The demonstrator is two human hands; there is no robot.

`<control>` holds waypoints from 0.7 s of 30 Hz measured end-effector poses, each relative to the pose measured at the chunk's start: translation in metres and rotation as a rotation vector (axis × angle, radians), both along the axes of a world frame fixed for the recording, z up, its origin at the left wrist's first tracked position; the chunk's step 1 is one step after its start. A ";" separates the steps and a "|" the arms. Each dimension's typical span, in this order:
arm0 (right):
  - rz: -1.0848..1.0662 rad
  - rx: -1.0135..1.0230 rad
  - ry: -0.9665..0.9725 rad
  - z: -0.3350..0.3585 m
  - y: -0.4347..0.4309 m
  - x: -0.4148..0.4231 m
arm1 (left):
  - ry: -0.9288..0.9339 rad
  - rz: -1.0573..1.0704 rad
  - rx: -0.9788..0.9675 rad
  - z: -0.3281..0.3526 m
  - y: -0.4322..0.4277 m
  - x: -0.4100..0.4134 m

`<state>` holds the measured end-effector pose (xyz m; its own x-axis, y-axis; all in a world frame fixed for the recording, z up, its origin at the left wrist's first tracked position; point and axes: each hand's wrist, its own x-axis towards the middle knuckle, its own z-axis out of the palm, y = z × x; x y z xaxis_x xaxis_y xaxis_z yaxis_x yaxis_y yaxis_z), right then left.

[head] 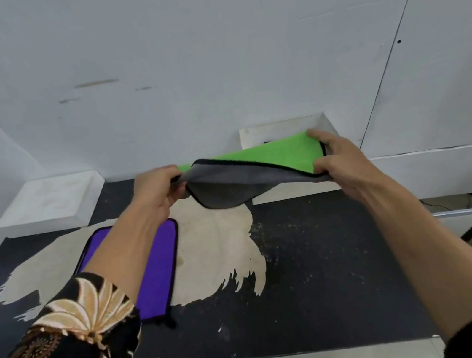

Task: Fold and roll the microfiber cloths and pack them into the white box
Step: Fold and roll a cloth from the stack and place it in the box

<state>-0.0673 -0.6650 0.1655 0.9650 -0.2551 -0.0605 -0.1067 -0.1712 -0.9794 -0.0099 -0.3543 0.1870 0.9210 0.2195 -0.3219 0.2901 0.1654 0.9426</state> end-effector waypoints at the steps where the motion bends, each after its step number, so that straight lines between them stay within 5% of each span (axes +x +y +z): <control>1: -0.001 -0.017 -0.032 -0.002 -0.003 -0.009 | -0.044 -0.019 0.004 -0.002 0.000 -0.006; 4: -0.039 0.009 -0.029 -0.041 -0.006 -0.037 | -0.134 -0.109 -0.017 -0.035 0.005 -0.027; 8: -0.088 0.030 0.179 -0.132 0.004 -0.066 | 0.075 -0.231 0.087 -0.118 0.007 -0.058; 14: 0.001 -0.397 0.617 -0.194 0.024 -0.095 | 0.468 -0.382 0.437 -0.229 0.015 -0.091; 21: 0.036 -0.656 0.700 -0.207 0.026 -0.105 | 0.441 -0.487 0.798 -0.237 0.000 -0.107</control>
<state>-0.1724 -0.6387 -0.0414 0.7723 -0.4141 -0.4817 -0.6150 -0.6775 -0.4035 -0.1172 -0.3547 -0.0496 0.8026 0.1523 -0.5768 0.5045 -0.6893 0.5200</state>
